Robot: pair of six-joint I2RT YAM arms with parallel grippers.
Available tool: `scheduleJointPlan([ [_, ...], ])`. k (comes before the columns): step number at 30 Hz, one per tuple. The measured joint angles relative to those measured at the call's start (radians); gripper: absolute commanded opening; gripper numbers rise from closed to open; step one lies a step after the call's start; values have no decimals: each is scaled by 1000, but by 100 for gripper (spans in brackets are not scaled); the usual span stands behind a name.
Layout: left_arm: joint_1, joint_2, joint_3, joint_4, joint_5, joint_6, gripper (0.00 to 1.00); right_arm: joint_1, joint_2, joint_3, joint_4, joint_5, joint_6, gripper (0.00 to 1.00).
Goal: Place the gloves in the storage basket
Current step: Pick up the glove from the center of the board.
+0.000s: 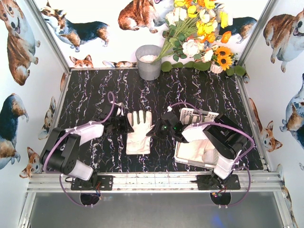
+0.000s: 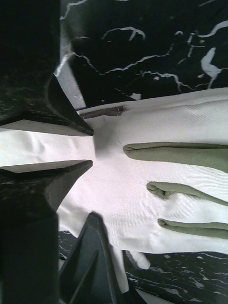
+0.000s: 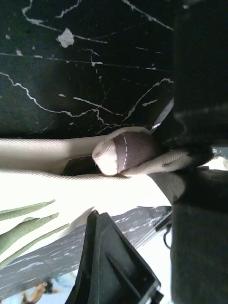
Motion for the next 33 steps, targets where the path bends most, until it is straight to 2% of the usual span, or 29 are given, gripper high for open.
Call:
scheduleJointPlan([
  [4, 5, -75, -32, -20, -2, -5, 36, 2, -23, 11, -58, 5, -39, 0],
  [8, 27, -178, -74, -35, -13, -19, 54, 4, -85, 24, -153, 16, -95, 0],
  [10, 39, -220, -98, -32, -16, -32, 58, 1, -121, 29, -195, 18, -119, 0],
  [13, 48, -235, -138, -5, 1, -62, 58, -8, -159, 32, -232, 18, -146, 0],
  [17, 49, -169, -166, 53, 60, -109, 54, -17, -168, 33, -269, 18, -170, 0],
  [33, 51, 31, -156, 342, 187, -191, 41, -20, -116, 84, -380, 31, -211, 0],
])
